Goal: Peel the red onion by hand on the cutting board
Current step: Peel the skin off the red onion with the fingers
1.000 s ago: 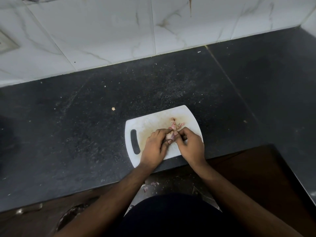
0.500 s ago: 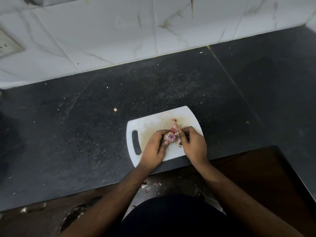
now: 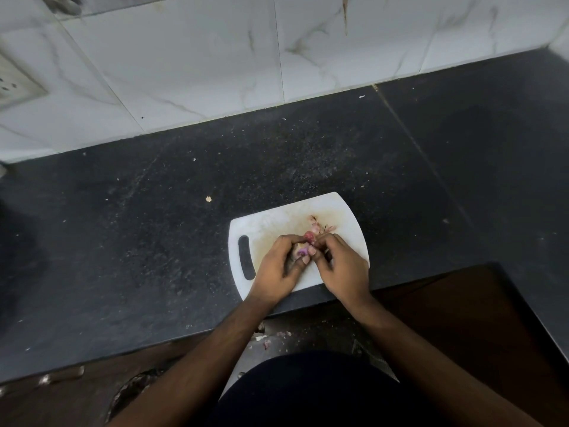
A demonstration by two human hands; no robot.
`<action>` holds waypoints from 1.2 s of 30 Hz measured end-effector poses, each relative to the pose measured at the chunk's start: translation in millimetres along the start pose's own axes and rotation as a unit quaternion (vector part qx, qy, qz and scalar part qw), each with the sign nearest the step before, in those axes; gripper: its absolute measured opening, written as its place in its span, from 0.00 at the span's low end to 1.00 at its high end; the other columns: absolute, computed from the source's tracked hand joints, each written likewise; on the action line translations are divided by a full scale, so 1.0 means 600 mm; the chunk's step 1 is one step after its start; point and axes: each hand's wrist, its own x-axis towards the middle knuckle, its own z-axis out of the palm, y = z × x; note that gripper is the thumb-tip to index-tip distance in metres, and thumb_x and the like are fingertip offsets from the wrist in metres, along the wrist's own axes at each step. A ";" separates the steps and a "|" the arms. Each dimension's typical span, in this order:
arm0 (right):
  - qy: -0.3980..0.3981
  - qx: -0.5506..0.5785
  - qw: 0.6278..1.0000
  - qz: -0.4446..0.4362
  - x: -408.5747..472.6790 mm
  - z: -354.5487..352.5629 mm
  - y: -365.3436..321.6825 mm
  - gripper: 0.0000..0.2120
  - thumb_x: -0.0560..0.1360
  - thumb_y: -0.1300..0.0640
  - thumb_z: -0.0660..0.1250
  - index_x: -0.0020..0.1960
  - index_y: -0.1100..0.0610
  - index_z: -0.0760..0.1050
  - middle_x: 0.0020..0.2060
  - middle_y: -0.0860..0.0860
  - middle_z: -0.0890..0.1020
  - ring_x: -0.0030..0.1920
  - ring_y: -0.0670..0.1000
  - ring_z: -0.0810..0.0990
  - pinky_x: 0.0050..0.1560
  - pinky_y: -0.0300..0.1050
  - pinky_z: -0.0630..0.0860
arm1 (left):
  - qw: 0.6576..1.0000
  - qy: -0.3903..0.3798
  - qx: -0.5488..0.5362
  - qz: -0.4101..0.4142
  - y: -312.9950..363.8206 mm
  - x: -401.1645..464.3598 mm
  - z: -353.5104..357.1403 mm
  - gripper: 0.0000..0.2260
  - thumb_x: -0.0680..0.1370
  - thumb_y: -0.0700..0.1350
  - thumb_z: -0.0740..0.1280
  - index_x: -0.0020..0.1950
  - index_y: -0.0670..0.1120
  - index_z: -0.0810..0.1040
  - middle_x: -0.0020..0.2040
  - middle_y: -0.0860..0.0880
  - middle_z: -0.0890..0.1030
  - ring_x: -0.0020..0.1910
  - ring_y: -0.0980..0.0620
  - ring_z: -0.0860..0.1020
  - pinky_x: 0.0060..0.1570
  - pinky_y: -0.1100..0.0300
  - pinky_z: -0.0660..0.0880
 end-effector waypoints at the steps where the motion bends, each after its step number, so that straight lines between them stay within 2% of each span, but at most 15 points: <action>1: -0.003 -0.004 1.000 -0.005 0.001 0.001 0.002 0.11 0.81 0.42 0.64 0.53 0.49 0.75 0.48 0.44 0.82 0.47 0.49 0.81 0.40 0.48 0.76 | 1.000 0.002 0.001 -0.003 -0.001 0.000 0.000 0.13 0.81 0.45 0.70 0.65 0.48 0.75 0.57 0.51 0.80 0.55 0.53 0.79 0.55 0.54 0.78; 8: -0.033 -0.043 0.998 -0.008 0.005 0.005 0.010 0.10 0.83 0.47 0.61 0.55 0.52 0.75 0.50 0.47 0.82 0.48 0.53 0.81 0.42 0.54 0.78 | 1.000 0.004 -0.009 -0.019 -0.002 -0.001 -0.004 0.15 0.81 0.41 0.71 0.66 0.44 0.77 0.58 0.50 0.81 0.58 0.53 0.80 0.59 0.56 0.77; 11: -0.008 -0.018 0.999 0.031 0.009 0.006 0.008 0.09 0.83 0.51 0.63 0.57 0.55 0.76 0.51 0.49 0.82 0.48 0.54 0.82 0.43 0.53 0.78 | 0.999 0.003 -0.018 -0.033 0.000 -0.002 -0.005 0.15 0.80 0.42 0.71 0.67 0.45 0.76 0.59 0.51 0.82 0.59 0.53 0.80 0.60 0.57 0.77; 14: 0.006 0.031 0.997 0.064 0.016 0.001 0.006 0.08 0.82 0.52 0.65 0.59 0.54 0.75 0.55 0.47 0.82 0.52 0.51 0.82 0.46 0.52 0.79 | 0.998 0.009 -0.029 -0.054 0.002 -0.001 -0.006 0.15 0.79 0.43 0.73 0.65 0.48 0.76 0.59 0.53 0.82 0.58 0.55 0.81 0.60 0.59 0.77; 19: -0.016 0.059 0.997 -0.038 -0.003 -0.011 0.003 0.10 0.83 0.48 0.63 0.63 0.47 0.76 0.61 0.41 0.77 0.56 0.46 0.81 0.46 0.48 0.81 | 0.995 0.018 -0.062 -0.080 0.005 -0.001 -0.004 0.15 0.77 0.42 0.76 0.59 0.48 0.76 0.57 0.54 0.83 0.56 0.57 0.81 0.58 0.61 0.77; 22: -0.020 0.052 0.997 -0.055 -0.008 -0.011 0.002 0.11 0.81 0.44 0.67 0.61 0.46 0.76 0.59 0.41 0.77 0.53 0.44 0.80 0.42 0.48 0.81 | 0.994 0.022 -0.063 -0.084 0.002 -0.001 -0.002 0.15 0.75 0.41 0.77 0.58 0.47 0.76 0.57 0.53 0.82 0.57 0.55 0.81 0.59 0.58 0.78; 28: -0.005 0.061 0.997 -0.048 -0.007 -0.006 0.003 0.07 0.80 0.47 0.69 0.50 0.50 0.77 0.48 0.41 0.79 0.44 0.43 0.79 0.40 0.50 0.79 | 0.997 0.023 -0.038 -0.068 -0.001 -0.001 0.000 0.14 0.75 0.42 0.77 0.56 0.48 0.75 0.58 0.53 0.81 0.56 0.56 0.80 0.57 0.61 0.77; 32: -0.015 0.048 0.998 -0.024 -0.001 -0.001 0.006 0.07 0.81 0.47 0.67 0.52 0.51 0.76 0.47 0.43 0.80 0.45 0.47 0.80 0.40 0.52 0.78 | 0.997 0.019 -0.042 -0.064 -0.007 -0.001 0.001 0.13 0.76 0.40 0.76 0.55 0.45 0.75 0.58 0.51 0.82 0.55 0.54 0.81 0.55 0.61 0.77; 36: 0.001 0.064 0.997 0.036 0.009 0.008 0.012 0.05 0.81 0.53 0.66 0.54 0.54 0.77 0.49 0.47 0.82 0.48 0.51 0.81 0.44 0.52 0.78 | 0.998 0.020 -0.036 -0.048 -0.008 -0.001 -0.001 0.13 0.77 0.40 0.75 0.55 0.47 0.74 0.59 0.51 0.82 0.56 0.54 0.81 0.55 0.62 0.77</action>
